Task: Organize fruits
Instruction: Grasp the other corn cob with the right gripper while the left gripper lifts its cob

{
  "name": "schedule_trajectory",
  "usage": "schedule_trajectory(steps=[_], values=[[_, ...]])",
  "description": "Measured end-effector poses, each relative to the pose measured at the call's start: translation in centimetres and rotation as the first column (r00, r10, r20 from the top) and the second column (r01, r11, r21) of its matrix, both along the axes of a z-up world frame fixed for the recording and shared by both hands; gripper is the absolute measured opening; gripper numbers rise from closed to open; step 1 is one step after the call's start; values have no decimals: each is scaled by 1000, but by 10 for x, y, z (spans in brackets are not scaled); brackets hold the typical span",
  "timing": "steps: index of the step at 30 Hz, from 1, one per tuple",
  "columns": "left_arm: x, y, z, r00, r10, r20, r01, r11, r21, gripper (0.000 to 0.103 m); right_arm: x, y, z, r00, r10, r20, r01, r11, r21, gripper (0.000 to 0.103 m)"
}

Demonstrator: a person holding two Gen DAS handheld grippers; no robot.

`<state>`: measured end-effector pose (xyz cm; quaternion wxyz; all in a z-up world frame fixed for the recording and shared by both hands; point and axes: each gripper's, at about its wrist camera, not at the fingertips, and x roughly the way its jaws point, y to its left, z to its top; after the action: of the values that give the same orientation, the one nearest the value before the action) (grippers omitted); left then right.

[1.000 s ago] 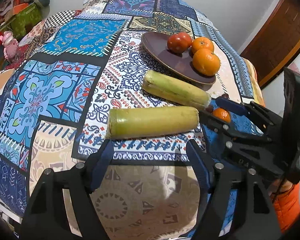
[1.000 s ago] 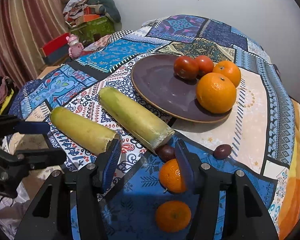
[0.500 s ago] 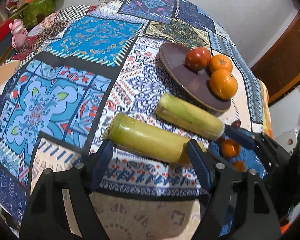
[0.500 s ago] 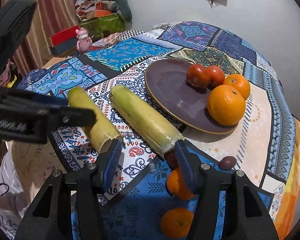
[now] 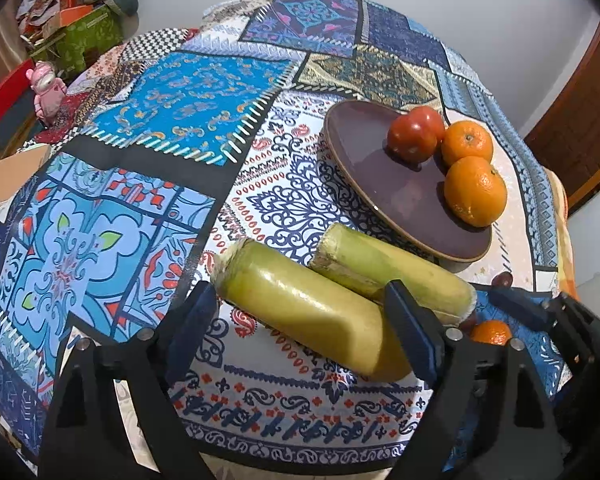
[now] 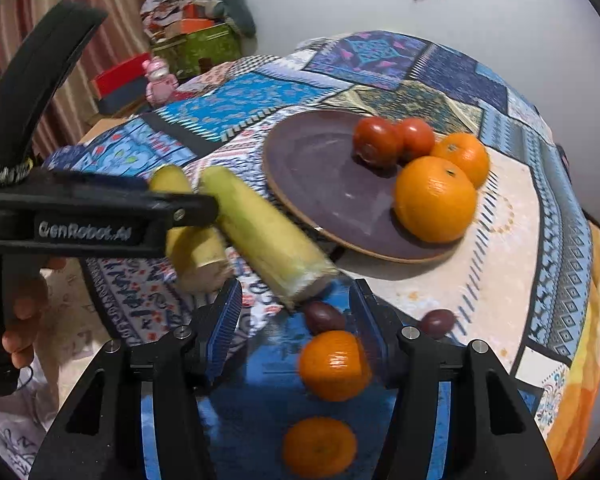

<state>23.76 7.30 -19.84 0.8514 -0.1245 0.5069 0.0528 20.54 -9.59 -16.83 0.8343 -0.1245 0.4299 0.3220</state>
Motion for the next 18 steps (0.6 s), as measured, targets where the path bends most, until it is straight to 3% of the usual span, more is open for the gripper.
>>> schedule_trajectory(steps=[3, 8, 11, 13, 18], values=[[1, 2, -4, 1000, -8, -13, 8, 1000, -25, 86, 5, -7, 3, 1000, -23, -12, 23, 999, 22, 53], [-8, -8, 4, 994, -108, 4, 108, 993, 57, 76, 10, -7, 6, 1000, -16, -25, 17, 999, 43, 54], [-13, -5, 10, 989, -145, 3, 145, 988, 53, 69, 14, 0, 7, 999, 1, -34, 1, 999, 50, 54], [-17, 0, 14, 988, -157, 2, 157, 987, 40, 63, 18, 5, 6, 999, 13, -43, -11, 999, 51, 54], [-27, 13, 19, 988, -154, 6, 153, 987, 44, 62, 24, 24, 0, 995, 72, -65, -70, 997, 24, 55]])
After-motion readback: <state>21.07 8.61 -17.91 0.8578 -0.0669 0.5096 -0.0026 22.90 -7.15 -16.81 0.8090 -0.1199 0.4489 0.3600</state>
